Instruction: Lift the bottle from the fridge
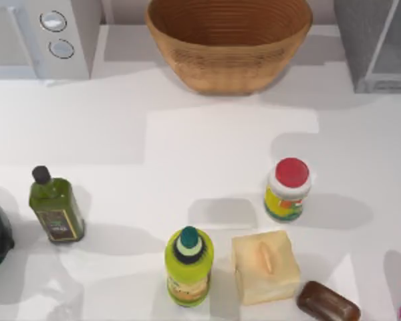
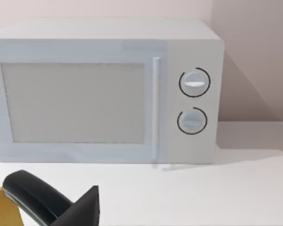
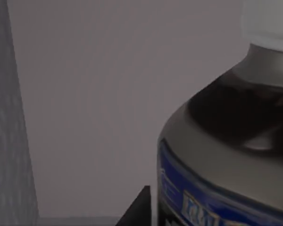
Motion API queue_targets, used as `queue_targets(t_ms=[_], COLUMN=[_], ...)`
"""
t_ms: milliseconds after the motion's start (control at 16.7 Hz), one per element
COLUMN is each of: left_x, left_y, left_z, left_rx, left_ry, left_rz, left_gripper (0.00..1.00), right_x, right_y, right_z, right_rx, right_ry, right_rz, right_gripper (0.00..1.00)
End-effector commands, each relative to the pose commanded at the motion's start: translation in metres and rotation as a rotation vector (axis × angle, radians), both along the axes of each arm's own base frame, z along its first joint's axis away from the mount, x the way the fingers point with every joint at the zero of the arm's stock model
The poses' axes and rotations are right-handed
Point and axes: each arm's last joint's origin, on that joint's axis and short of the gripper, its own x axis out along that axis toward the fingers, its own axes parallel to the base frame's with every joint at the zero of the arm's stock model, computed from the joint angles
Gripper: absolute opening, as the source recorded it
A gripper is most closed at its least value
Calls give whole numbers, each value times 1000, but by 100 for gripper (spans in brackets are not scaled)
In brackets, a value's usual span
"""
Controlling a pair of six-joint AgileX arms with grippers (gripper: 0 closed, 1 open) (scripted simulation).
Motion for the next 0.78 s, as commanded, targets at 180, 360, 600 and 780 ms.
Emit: queue_targets(t_ms=[180, 360, 600, 780], left_x=[0, 0, 0, 0], left_y=[0, 0, 0, 0], left_z=[0, 0, 0, 0], left_rx=[0, 0, 0, 0], left_ry=[0, 0, 0, 0], left_rz=[0, 0, 0, 0], left_gripper=[100, 100, 100, 100], right_x=[-30, -62, -84, -85], right_y=[-1, 3, 3, 3], right_z=[-11, -21, -10, -10], right_rx=[11, 16, 1, 1], right_ry=[44, 74, 23, 22], right_rz=[-10, 2, 3, 3], right_gripper=[0, 0, 0, 0])
